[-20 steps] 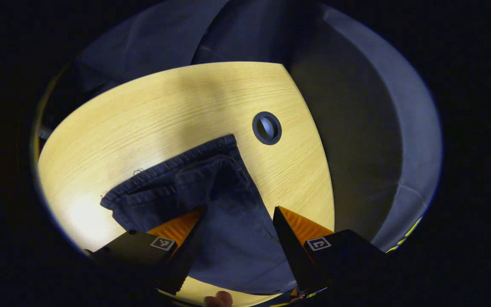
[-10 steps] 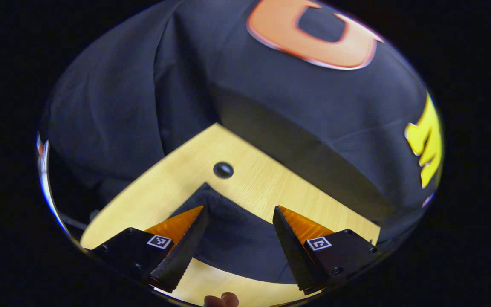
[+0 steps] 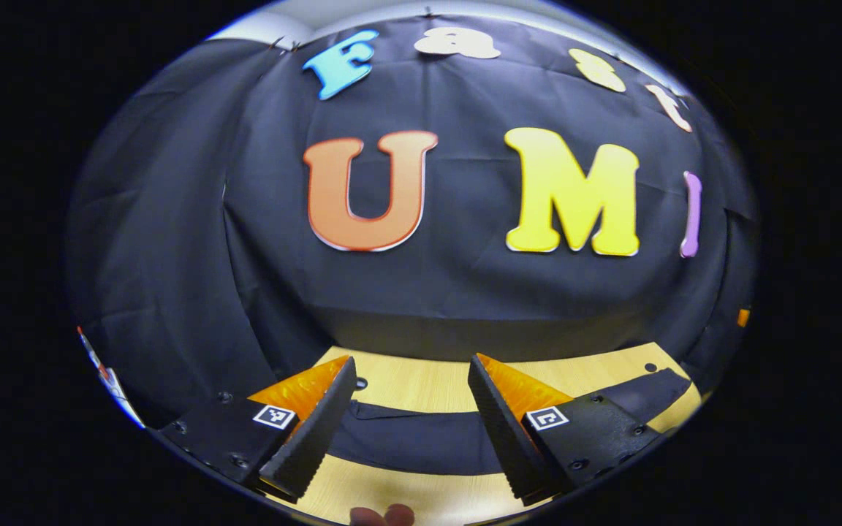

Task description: Grasp the waist and the cuffs of the jeans and fold them to make the two legs overlap; first hold the waist and fold one-third of the jeans toward the cuffs, then hold the cuffs and fold the remaining one-third in the same direction to finish folding.

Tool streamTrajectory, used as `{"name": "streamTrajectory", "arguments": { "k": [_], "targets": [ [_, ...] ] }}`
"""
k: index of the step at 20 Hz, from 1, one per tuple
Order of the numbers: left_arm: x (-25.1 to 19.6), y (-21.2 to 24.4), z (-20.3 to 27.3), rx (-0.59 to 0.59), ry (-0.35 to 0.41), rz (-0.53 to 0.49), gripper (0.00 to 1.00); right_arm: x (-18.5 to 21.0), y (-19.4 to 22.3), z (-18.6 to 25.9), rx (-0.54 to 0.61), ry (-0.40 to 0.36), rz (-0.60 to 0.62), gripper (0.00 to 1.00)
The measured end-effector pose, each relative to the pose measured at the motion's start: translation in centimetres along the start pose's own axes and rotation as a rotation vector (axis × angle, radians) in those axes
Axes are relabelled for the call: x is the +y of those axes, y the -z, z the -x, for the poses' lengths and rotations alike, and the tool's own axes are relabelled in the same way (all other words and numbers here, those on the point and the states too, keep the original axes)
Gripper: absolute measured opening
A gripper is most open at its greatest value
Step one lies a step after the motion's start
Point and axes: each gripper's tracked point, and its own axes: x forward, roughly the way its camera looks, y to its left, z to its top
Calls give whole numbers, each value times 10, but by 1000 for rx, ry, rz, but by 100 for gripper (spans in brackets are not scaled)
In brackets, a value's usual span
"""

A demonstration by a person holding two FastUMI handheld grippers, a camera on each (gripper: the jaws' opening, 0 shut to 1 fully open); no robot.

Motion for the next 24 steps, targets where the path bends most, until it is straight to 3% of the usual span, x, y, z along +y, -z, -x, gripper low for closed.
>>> {"name": "streamTrajectory", "arguments": {
  "k": [2, 5, 6, 8, 9, 10, 11, 13, 14, 15, 22, 24],
  "targets": [
    [-25, -12, 29, -60, 23, 11, 98, -9, 19, 10, 16, 25, -17, 88],
    [-51, -9, 54, -50, 40, 59, 99, -27, 45, 11, 59, 55, -87, 92],
    [-51, -5, 56, -35, 33, 73, 99, -33, 54, 8, 71, 65, -106, 88],
    [-52, 5, 57, -10, 29, 94, 99, -43, 72, -1, 98, 73, -150, 96],
    [-52, 5, 57, -6, 23, 94, 99, -48, 84, -10, 118, 74, -182, 88],
    [-52, 3, 59, -6, 19, 90, 100, -56, 97, -21, 142, 85, -212, 92],
    [-51, 3, 59, -2, 10, 75, 99, -65, 112, -34, 175, 106, -243, 88],
    [-45, 2, 61, 19, -31, 38, 99, -79, 138, -65, 217, 128, -329, 93],
    [-45, 2, 62, 20, -37, 31, 99, -84, 150, -79, 236, 129, -379, 88],
    [-47, -1, 62, 21, -45, 35, 100, -89, 160, -93, 254, 132, -444, 94],
    [-58, 11, 69, 94, -90, 56, 99, -108, 211, -184, 352, 189, -876, 94],
    [-60, 14, 70, 110, -100, 57, 100, -113, 220, -201, 370, 213, -926, 94]
  ]
}}
